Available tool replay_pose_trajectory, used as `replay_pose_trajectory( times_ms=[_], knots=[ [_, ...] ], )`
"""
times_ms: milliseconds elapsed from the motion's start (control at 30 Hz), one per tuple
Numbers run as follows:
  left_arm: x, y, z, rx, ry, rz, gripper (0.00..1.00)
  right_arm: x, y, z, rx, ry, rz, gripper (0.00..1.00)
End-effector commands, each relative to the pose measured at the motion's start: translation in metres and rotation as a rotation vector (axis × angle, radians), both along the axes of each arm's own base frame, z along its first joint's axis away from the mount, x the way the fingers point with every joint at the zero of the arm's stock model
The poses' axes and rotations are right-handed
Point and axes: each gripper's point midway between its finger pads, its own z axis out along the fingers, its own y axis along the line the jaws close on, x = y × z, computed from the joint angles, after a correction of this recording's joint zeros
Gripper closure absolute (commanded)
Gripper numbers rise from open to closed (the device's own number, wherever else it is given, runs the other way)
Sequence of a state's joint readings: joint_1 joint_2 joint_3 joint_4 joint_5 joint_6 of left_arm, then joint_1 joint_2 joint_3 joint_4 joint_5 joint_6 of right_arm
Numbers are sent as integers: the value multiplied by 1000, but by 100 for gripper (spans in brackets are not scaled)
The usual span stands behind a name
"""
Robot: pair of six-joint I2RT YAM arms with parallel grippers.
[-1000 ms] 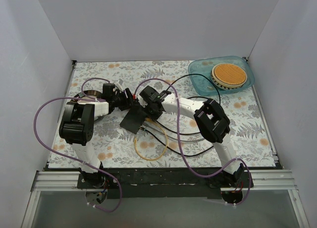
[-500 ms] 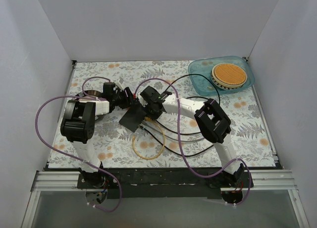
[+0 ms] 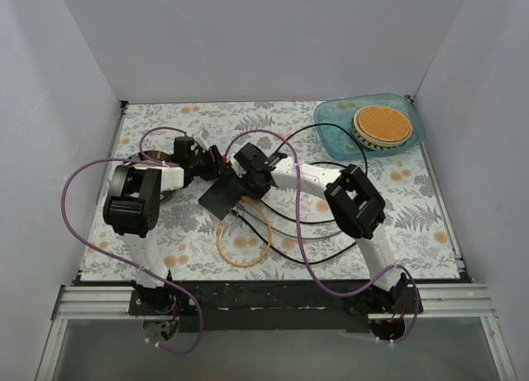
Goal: Insert the plug into the switch port
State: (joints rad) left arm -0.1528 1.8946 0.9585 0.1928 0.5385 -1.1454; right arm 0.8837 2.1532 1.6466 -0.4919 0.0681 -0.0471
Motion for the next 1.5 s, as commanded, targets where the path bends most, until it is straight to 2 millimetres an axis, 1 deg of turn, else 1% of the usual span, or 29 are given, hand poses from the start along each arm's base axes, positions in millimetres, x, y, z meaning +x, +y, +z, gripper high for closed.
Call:
replay_pose_trajectory(
  times_ms=[0, 100, 133, 200, 233, 300, 333, 433, 467, 533, 567, 600, 667, 700, 733, 767, 800, 833, 867, 900, 933, 1000, 1100, 1200, 1233, 1267, 1367, 1400, 1467],
  knots=[
    [-86, -56, -20, -129, 287, -235, 58, 60, 79, 80, 369, -256, -7, 99],
    [-84, -55, -19, -120, 279, -222, 58, 59, 77, 78, 361, -251, -8, 99],
    [-83, -55, -18, -118, 275, -220, 57, 58, 76, 74, 354, -245, -8, 99],
    [-81, -54, -17, -113, 271, -214, 56, 57, 74, 75, 353, -247, -10, 99],
    [-79, -53, -17, -107, 268, -207, 55, 55, 71, 71, 345, -239, -11, 99],
    [-77, -52, -16, -99, 261, -199, 53, 54, 69, 73, 343, -242, -19, 99],
    [-75, -51, -16, -94, 256, -189, 53, 52, 66, 68, 333, -235, -20, 99],
    [-70, -47, -13, -86, 240, -169, 50, 50, 60, 69, 329, -240, -29, 99],
    [-69, -45, -12, -81, 235, -159, 50, 47, 56, 64, 317, -233, -30, 99],
    [-64, -40, -9, -78, 222, -136, 47, 45, 52, 65, 316, -237, -40, 99],
    [-62, -38, -6, -73, 207, -120, 45, 44, 49, 61, 307, -231, -43, 99],
    [-60, -36, -4, -70, 198, -111, 43, 42, 48, 63, 309, -230, -41, 99],
    [-55, -30, 2, -67, 176, -87, 39, 40, 44, 62, 303, -228, -43, 94],
    [-53, -27, 7, -54, 151, -71, 35, 38, 42, 61, 301, -226, -42, 92],
    [-50, -23, 9, -44, 138, -55, 26, 37, 41, 62, 301, -226, -42, 90],
    [-49, -20, 12, -30, 121, -47, 23, 36, 40, 62, 299, -226, -43, 89],
    [-46, -16, 18, -11, 93, -23, 19, 36, 37, 64, 295, -228, -47, 89],
    [-44, -12, 21, 3, 78, -6, 8, 34, 34, 61, 285, -226, -51, 88],
    [-42, -8, 26, 16, 57, 14, 4, 34, 32, 62, 281, -229, -52, 87],
    [-41, -4, 29, 31, 43, 34, 2, 34, 30, 65, 279, -236, -56, 87],
    [-38, 4, 37, 57, 8, 79, 2, 32, 26, 62, 271, -232, -56, 87],
    [-34, 10, 49, 67, -41, 114, 2, 31, 23, 64, 269, -239, -59, 86],
    [-32, 19, 76, 59, -141, 169, 2, 28, 20, 64, 267, -237, -61, 86],
    [-34, 31, 102, 62, -240, 241, 2, 26, 18, 64, 266, -235, -60, 84],
    [-35, 35, 106, 69, -258, 265, 2, 26, 18, 63, 265, -233, -61, 84],
    [-36, 43, 117, 79, -296, 306, 2, 25, 17, 63, 264, -233, -63, 84],
    [-39, 59, 129, 101, -338, 386, 2, 24, 16, 65, 271, -232, -61, 82],
    [-41, 60, 132, 102, -347, 393, 2, 23, 16, 65, 271, -229, -59, 82],
    [-41, 65, 134, 108, -353, 423, 2, 22, 16, 64, 269, -227, -59, 78]
  ],
)
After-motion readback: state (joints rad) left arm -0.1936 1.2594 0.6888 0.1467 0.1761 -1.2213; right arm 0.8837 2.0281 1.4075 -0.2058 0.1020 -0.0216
